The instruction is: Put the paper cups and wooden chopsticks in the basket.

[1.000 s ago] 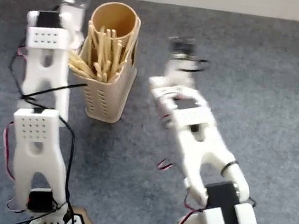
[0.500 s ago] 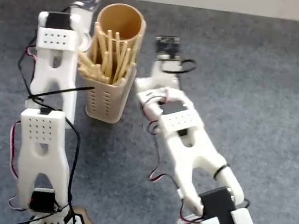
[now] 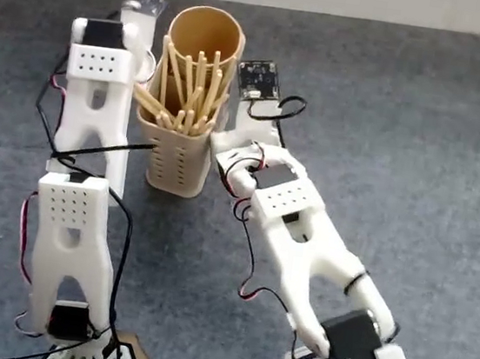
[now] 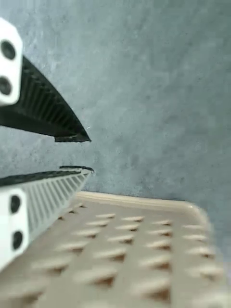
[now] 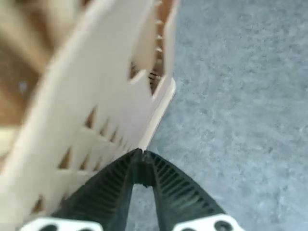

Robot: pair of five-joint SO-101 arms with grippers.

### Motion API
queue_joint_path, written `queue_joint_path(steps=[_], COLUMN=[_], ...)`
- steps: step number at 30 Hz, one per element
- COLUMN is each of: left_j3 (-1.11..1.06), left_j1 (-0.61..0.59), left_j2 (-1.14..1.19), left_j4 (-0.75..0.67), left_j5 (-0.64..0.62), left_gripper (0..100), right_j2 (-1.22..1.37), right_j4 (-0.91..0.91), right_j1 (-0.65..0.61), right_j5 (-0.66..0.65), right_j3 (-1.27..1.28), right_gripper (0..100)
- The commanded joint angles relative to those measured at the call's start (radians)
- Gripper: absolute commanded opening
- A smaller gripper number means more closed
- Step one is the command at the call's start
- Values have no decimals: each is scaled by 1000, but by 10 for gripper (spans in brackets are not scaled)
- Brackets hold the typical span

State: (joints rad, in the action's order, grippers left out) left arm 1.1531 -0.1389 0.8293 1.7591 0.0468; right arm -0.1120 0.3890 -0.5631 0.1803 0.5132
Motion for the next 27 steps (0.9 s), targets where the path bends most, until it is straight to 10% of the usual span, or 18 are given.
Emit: queue_joint_path(steps=[1, 8, 14, 27], left_j3=[188, 515, 352, -1308], left_j1=[-85, -240, -280, -96], left_j2=[-28, -145, -539, -1639], left_j4=[0, 8, 9, -135], left_j5=[-9, -9, -12, -5], left_gripper=[120, 119, 119, 122], right_j2=[-183, -499, -865, -1679], right_j4=[114, 490, 665, 495], right_j1=[81, 191, 222, 389], right_j5=[-12, -173, -207, -210], right_j3=[-102, -263, -145, 834], right_gripper=[7, 5, 5, 5])
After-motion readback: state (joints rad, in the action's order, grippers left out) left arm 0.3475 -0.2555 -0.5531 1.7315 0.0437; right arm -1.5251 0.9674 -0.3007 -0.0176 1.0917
